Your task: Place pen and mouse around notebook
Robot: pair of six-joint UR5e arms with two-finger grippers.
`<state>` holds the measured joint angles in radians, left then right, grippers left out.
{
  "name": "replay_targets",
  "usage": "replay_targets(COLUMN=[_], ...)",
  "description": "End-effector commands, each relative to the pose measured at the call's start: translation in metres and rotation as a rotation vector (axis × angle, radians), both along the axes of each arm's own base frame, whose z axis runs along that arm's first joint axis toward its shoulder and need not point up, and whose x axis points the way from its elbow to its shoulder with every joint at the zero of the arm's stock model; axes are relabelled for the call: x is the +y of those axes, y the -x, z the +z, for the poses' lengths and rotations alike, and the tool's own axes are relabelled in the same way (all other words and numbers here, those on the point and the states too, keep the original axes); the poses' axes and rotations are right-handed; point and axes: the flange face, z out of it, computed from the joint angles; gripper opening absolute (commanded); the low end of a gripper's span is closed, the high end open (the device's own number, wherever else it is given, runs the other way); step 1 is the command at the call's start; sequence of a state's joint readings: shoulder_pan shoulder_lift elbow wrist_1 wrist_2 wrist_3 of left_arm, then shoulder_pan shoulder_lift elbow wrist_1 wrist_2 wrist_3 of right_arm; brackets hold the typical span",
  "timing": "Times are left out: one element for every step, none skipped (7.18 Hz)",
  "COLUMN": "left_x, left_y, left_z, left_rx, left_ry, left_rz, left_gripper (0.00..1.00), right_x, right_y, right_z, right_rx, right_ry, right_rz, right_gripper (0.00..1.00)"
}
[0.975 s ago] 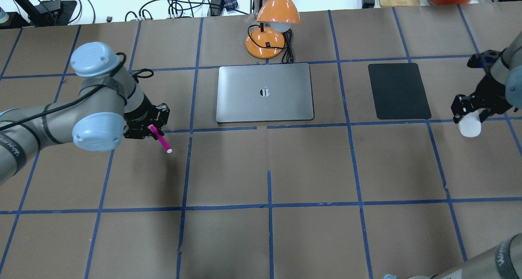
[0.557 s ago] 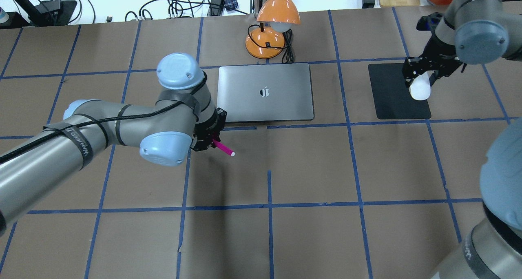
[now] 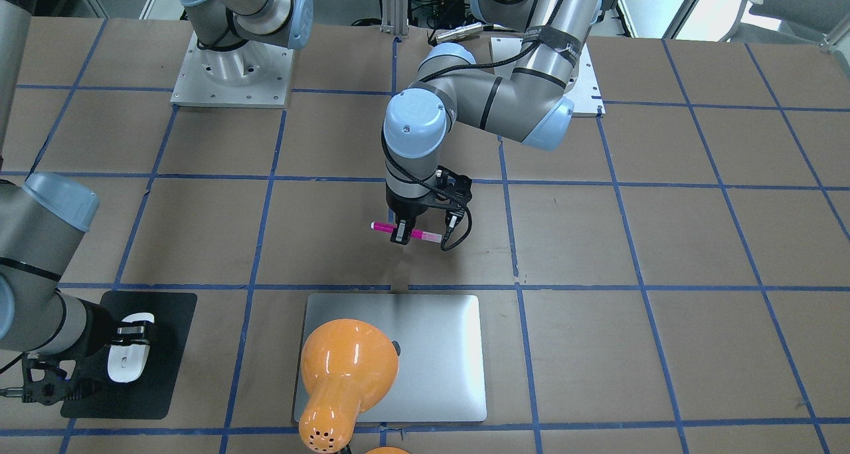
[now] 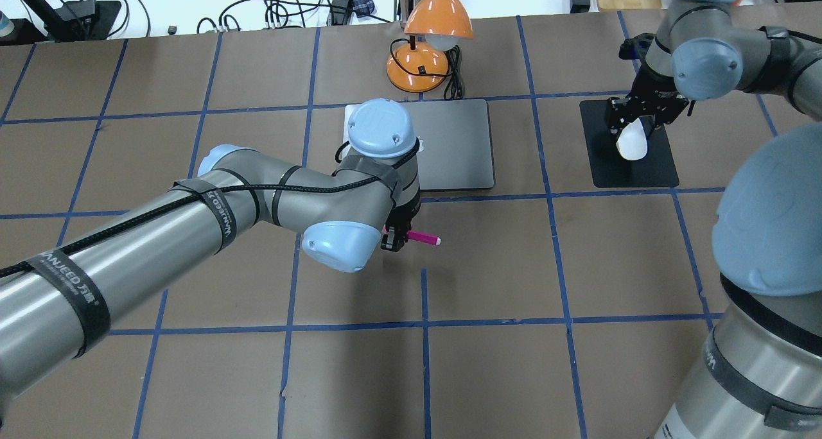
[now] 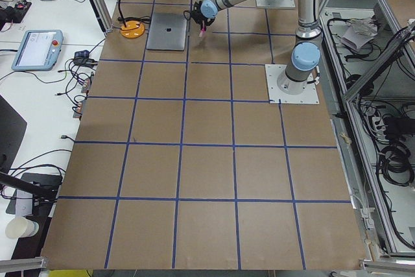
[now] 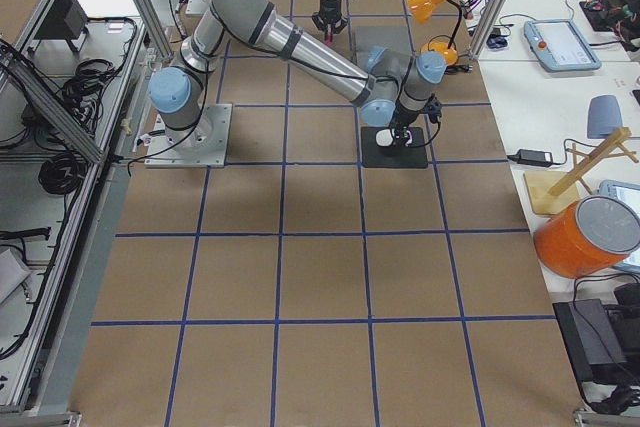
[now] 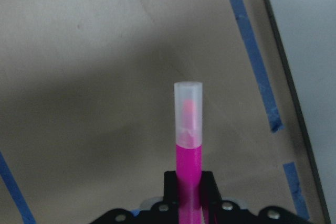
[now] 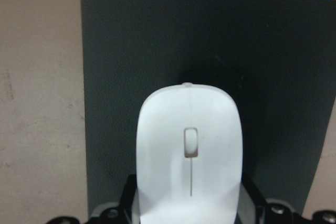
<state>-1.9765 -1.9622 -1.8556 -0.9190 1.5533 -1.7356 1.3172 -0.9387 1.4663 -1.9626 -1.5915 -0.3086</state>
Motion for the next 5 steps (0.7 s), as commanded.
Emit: replay_targets(left_x=[0.008,0.01,0.01,0.008,0.005], left_y=[0.021,0.027,0.026,0.024,0.019], left_z=[-0.018,-0.02,-0.013,-0.008,0.009], left_rx=[0.028,0.063,0.065,0.066,0.076], left_ry=[-0.042,-0.066,-0.056,-0.046,-0.021], left_rz=[0.032,0.057,0.047,0.038,-0.047], left_gripper=[0.0,0.0,0.39,0.99,1.0], right_x=[-0.001,0.001,-0.003,-0.003,-0.008], right_y=[0.0,-0.001,0.001,0.0,-0.003], right_z=[-0.014,-0.017,-0.009,-0.006,0.008], right_rx=[-0.001,-0.006,0.005,0.003,0.014], right_ry=[-0.007,-0.008,0.004,0.007,0.023], right_rz=[-0.01,-0.011,-0.013,-0.018,-0.028], right_gripper=[0.49,0.85,0.97,1.0,1.0])
